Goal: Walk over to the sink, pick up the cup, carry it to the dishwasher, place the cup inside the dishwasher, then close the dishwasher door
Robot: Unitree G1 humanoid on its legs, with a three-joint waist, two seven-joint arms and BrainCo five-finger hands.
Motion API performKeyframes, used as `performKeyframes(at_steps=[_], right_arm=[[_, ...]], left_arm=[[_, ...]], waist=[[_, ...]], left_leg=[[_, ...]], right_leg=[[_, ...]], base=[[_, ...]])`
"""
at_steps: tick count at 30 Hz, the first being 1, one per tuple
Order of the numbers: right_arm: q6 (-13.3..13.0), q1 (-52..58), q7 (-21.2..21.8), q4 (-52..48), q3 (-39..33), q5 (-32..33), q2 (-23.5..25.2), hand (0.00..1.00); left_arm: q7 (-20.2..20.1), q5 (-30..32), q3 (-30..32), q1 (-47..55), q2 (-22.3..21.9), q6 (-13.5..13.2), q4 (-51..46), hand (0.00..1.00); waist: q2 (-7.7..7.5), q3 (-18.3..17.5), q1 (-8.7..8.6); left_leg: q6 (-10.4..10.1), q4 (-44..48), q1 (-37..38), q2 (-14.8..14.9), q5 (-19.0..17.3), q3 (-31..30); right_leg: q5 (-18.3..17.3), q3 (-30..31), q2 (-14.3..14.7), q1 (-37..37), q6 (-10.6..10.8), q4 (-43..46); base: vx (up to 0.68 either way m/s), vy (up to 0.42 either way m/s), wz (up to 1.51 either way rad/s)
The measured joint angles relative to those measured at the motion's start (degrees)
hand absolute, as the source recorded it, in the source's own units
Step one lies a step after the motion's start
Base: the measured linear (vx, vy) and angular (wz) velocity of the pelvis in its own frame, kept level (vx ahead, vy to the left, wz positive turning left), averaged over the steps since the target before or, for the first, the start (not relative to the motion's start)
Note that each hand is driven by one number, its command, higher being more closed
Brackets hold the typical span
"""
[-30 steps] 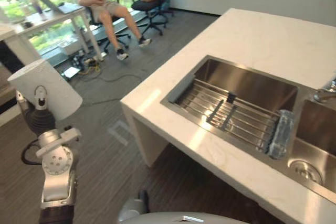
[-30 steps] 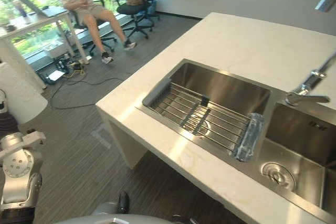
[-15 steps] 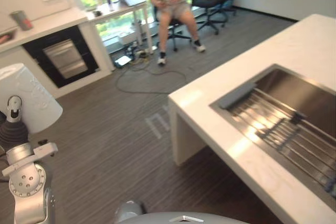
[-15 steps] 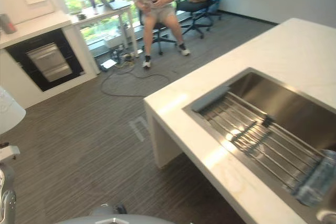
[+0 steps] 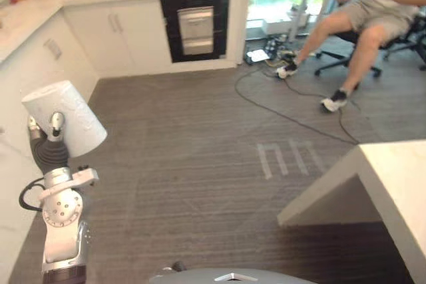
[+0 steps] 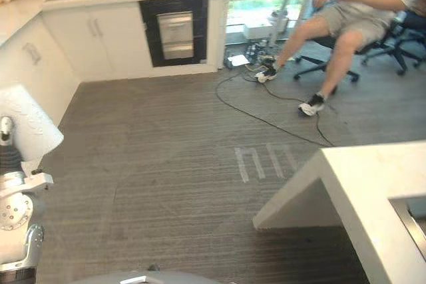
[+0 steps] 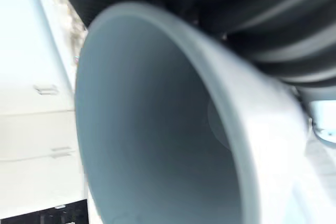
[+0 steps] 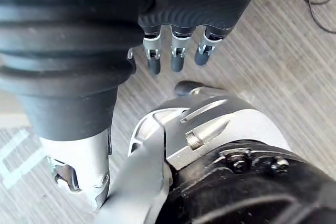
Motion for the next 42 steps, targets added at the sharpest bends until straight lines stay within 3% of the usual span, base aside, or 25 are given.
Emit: performKeyframes(at_steps=[1, 3, 4, 6, 9, 12, 18, 21, 22, 28, 30, 33, 35, 36, 37, 38, 39, 40, 42], right_arm=[[0.32, -0.08, 0.00, 0.08, 0.00, -0.01, 0.04, 0.00], [1.38, -0.05, 0.53, 1.07, -0.53, -0.15, 0.10, 0.00], [1.38, -0.07, 0.68, 1.49, -0.88, -0.15, 0.14, 0.00], [1.14, -0.88, 1.20, 1.33, -0.88, -0.04, 0.04, 0.00], [1.19, -2.94, 1.67, 1.28, -0.05, 0.56, -0.09, 0.00], [1.25, -5.90, 2.24, 0.91, 2.87, 0.61, 0.26, 0.00], [2.80, -7.62, 2.63, 0.96, 7.02, 4.43, -0.41, 0.00], [2.85, -7.95, 2.78, 1.05, 9.23, 5.01, -0.29, 0.00], [3.73, -9.97, 6.32, 1.29, 14.00, 7.33, -0.34, 0.00], [3.70, -9.70, 6.40, 1.33, 13.94, 7.39, -0.29, 0.00], [3.30, -9.36, 6.58, 1.31, 13.70, 8.85, -0.20, 0.00], [0.99, -7.92, 6.20, 1.02, 11.22, 11.98, 0.65, 0.00], [-0.55, -6.81, 5.18, 0.92, 8.00, 12.37, 1.49, 0.00], [-1.31, -5.50, 3.84, 1.06, 4.97, 11.75, 1.86, 0.00], [-1.35, -5.30, 2.49, 1.16, 1.45, 10.55, 0.98, 0.00], [-1.35, -5.53, 2.21, 0.94, 0.18, 10.44, 0.99, 0.00], [-1.57, -4.69, 1.75, 1.14, -1.52, 10.45, 1.95, 0.00], [-2.20, -3.91, 1.59, 1.21, -1.44, 10.72, 3.15, 0.00], [-3.30, -3.64, 1.91, 0.91, -1.42, 12.18, 4.11, 0.00]], left_arm=[[0.00, -0.01, -1.06, 0.43, -0.10, 0.10, 0.05, 1.00], [-0.98, -0.02, -6.01, 1.07, -1.07, -0.05, 0.04, 1.00], [-1.17, -0.01, -7.03, 1.10, -1.29, -0.17, 0.05, 1.00], [-2.30, -0.01, -9.31, 0.10, -1.28, -0.93, 2.13, 1.00], [-3.36, -0.09, -10.75, 0.02, -1.06, -0.72, 4.01, 1.00], [-4.06, -0.11, -13.23, -0.70, -1.15, -0.72, 4.03, 1.00], [-4.42, -1.20, -14.85, -2.94, -2.86, -0.58, 6.38, 1.00], [-4.39, -0.98, -14.86, -3.44, -2.83, -0.59, 6.56, 1.00], [-0.81, 2.47, -14.89, -5.63, -1.69, -0.54, 10.38, 1.00], [-0.91, 2.29, -14.91, -5.61, -2.25, -0.53, 10.81, 1.00], [-1.67, 0.00, -15.06, -5.61, -3.45, -0.43, 12.39, 1.00], [-3.21, -5.57, -16.77, -5.57, -5.63, 2.07, 15.93, 1.00], [-4.05, -8.69, -18.34, -5.57, -6.95, 4.19, 16.74, 1.00], [-4.73, -10.83, -20.05, -6.14, -7.81, 5.16, 16.92, 1.00], [-5.56, -12.58, -20.55, -7.91, -9.66, 5.48, 18.99, 1.00], [-5.91, -13.64, -20.96, -9.28, -10.31, 6.13, 20.80, 1.00], [-6.30, -15.67, -22.05, -10.87, -10.73, 7.54, 22.90, 1.00], [-6.72, -16.98, -22.45, -11.31, -10.68, 8.19, 22.99, 1.00], [-7.13, -17.50, -22.54, -11.91, -10.41, 8.49, 23.06, 1.00]], waist=[[-0.13, 0.02, -0.30], [0.08, 0.17, -1.25], [0.16, 0.21, -1.19], [0.17, 1.15, -1.34], [-0.72, 1.90, -0.26], [-1.94, 2.40, -0.82], [-1.99, 2.30, -1.36], [-3.57, 2.20, -1.32], [-4.42, 2.22, -1.96], [-4.39, 2.25, -2.18], [-4.36, 2.27, -2.35], [-4.34, 2.32, -2.54], [-5.96, 2.02, -2.64], [-6.61, 1.86, -3.44], [-4.48, 3.16, -4.09], [-3.64, 3.69, -4.58], [-3.40, 4.00, -5.13], [-3.03, 4.44, -5.65], [-3.35, 4.47, -5.64]], left_leg=[[0.23, -0.01, -0.37, -0.34, 0.16, -1.51], [1.06, -1.68, -1.30, -2.05, 1.75, -8.58], [1.21, -2.64, -1.18, -2.57, 2.42, -10.09], [1.29, -3.56, -0.98, -3.35, 3.51, -13.92], [0.76, -3.62, -0.29, -3.33, 4.12, -15.06], [0.01, -3.68, -0.15, -2.92, 4.69, -15.00], [-0.69, -3.69, 0.08, -1.99, 4.78, -14.11], [-0.70, -3.68, 0.25, -2.05, 4.54, -13.44], [-1.17, -3.70, 1.78, -0.96, 3.84, -10.51], [-1.16, -3.69, 1.78, -1.07, 3.82, -10.51], [-1.10, -3.68, 1.81, -1.28, 3.78, -10.59], [-0.59, -3.62, 2.40, -2.39, 2.45, -10.47], [0.43, -2.89, 2.95, -5.03, 0.68, -9.26], [1.02, 2.30, 2.88, -7.41, -3.46, -8.32], [3.33, 5.34, 2.99, -7.30, -6.72, -9.36], [3.62, 6.62, 3.05, -7.32, -7.63, -10.14], [5.26, 7.22, 4.72, -7.22, -9.05, -12.57], [5.46, 7.23, 6.49, -6.76, -10.15, -14.35], [5.08, 6.67, 8.46, -5.56, -11.34, -15.85]], right_leg=[[-1.03, 2.90, 0.94, -0.24, -0.86, -0.27], [-5.30, 18.29, 6.13, -1.26, -5.47, -0.51], [-5.74, 21.34, 7.09, -1.37, -5.90, -0.41], [-4.77, 27.26, 7.97, -1.01, -4.37, 1.45], [-4.18, 26.94, 8.19, 0.96, -1.22, 0.00], [-4.51, 26.74, 8.60, 1.98, 0.82, -2.02], [-4.27, 27.39, 9.39, 2.11, 0.91, -3.11], [-4.20, 28.09, 9.30, 2.12, 0.98, -3.10], [-3.02, 29.35, 9.74, 2.48, 1.04, -4.38], [-3.02, 29.35, 9.75, 2.51, 1.03, -4.66], [-3.02, 29.23, 9.64, 2.68, 1.03, -4.75], [-3.76, 28.72, 8.66, 3.21, 1.29, -3.90], [-7.37, 28.22, 5.34, 1.91, 2.18, 0.14], [-8.73, 26.96, 2.65, 1.42, 3.84, 5.72], [-8.65, 27.12, 1.40, -4.84, 2.67, 22.37], [-5.80, 27.27, 0.38, -8.78, -0.84, 31.62], [4.11, 29.04, -1.21, -15.44, -4.73, 45.51], [8.25, 32.06, 0.01, -19.76, -3.58, 52.71], [1.82, 32.12, 3.59, -24.63, -2.46, 53.30]], base=[[-0.07, 0.024, 1.34], [-0.07, -0.015, 1.56], [-0.05, -0.043, 1.50], [-0.03, -0.006, 1.00], [-0.03, -0.025, 0.25], [-0.07, -0.106, -0.08], [-0.04, -0.044, -0.08], [0.04, -0.025, -0.10], [0.02, -0.012, -0.04], [0.00, 0.000, 0.00], [0.00, 0.000, 0.03], [0.01, 0.011, 0.06], [0.09, 0.076, 0.24], [0.20, 0.110, 0.46], [0.20, 0.120, 0.57], [0.08, 0.125, 0.63], [0.19, 0.201, 0.78], [0.24, 0.200, 0.69], [0.31, 0.139, 0.44]])
